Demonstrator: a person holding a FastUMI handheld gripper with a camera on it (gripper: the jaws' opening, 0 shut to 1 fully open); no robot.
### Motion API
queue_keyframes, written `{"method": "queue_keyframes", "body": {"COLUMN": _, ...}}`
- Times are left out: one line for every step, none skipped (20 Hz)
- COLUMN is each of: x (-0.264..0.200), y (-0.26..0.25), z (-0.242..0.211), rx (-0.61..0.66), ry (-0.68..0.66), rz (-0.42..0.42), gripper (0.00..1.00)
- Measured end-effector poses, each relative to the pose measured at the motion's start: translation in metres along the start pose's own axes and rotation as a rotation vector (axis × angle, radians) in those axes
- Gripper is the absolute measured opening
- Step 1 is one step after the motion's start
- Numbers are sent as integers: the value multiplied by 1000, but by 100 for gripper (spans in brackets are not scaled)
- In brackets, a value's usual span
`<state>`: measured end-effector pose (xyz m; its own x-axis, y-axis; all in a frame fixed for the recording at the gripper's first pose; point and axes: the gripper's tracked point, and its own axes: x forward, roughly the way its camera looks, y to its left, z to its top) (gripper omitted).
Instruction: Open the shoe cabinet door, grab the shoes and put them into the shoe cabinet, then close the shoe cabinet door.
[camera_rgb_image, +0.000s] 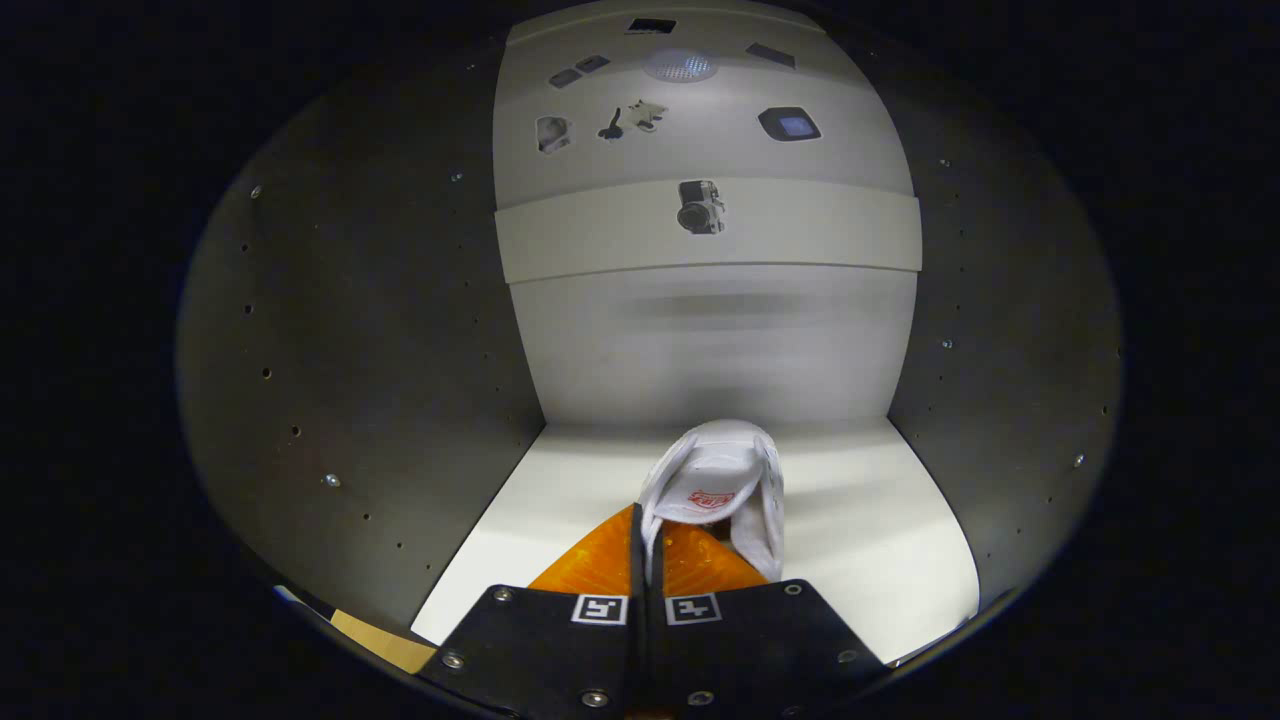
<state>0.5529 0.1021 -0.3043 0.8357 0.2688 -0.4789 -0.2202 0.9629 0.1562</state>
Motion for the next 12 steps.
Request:
{"method": "queue_keyframes", "body": {"x": 2, "y": 0, "z": 0, "rx": -1, "ry": -4, "rz": 0, "gripper": 0}}
{"method": "queue_keyframes", "body": {"x": 1, "y": 0, "z": 0, "rx": -13, "ry": -12, "rz": -3, "gripper": 0}}
{"method": "queue_keyframes", "body": {"x": 0, "y": -1, "z": -1, "rx": -33, "ry": -18, "rz": -12, "gripper": 0}}
{"method": "queue_keyframes", "body": {"x": 1, "y": -1, "z": 0, "rx": -53, "ry": -22, "rz": -21, "gripper": 3}}
{"method": "queue_keyframes", "body": {"x": 1, "y": 0, "z": -1, "rx": -72, "ry": -24, "rz": -27, "gripper": 5}}
{"method": "queue_keyframes", "body": {"x": -1, "y": 2, "z": -2, "rx": -85, "ry": -23, "rz": -28, "gripper": 12}}
{"method": "queue_keyframes", "body": {"x": -5, "y": 4, "z": -2, "rx": -95, "ry": -24, "rz": -31, "gripper": 15}}
{"method": "queue_keyframes", "body": {"x": -7, "y": 6, "z": -4, "rx": -101, "ry": -23, "rz": -37, "gripper": 21}}
{"method": "queue_keyframes", "body": {"x": -12, "y": 7, "z": -7, "rx": -100, "ry": -14, "rz": -43, "gripper": 25}}
{"method": "queue_keyframes", "body": {"x": -16, "y": 6, "z": -10, "rx": -101, "ry": -7, "rz": -58, "gripper": 38}}
{"method": "queue_keyframes", "body": {"x": -24, "y": 6, "z": -10, "rx": -104, "ry": -10, "rz": -69, "gripper": 45}}
{"method": "queue_keyframes", "body": {"x": -33, "y": 8, "z": -11, "rx": -105, "ry": -17, "rz": -74, "gripper": 54}}
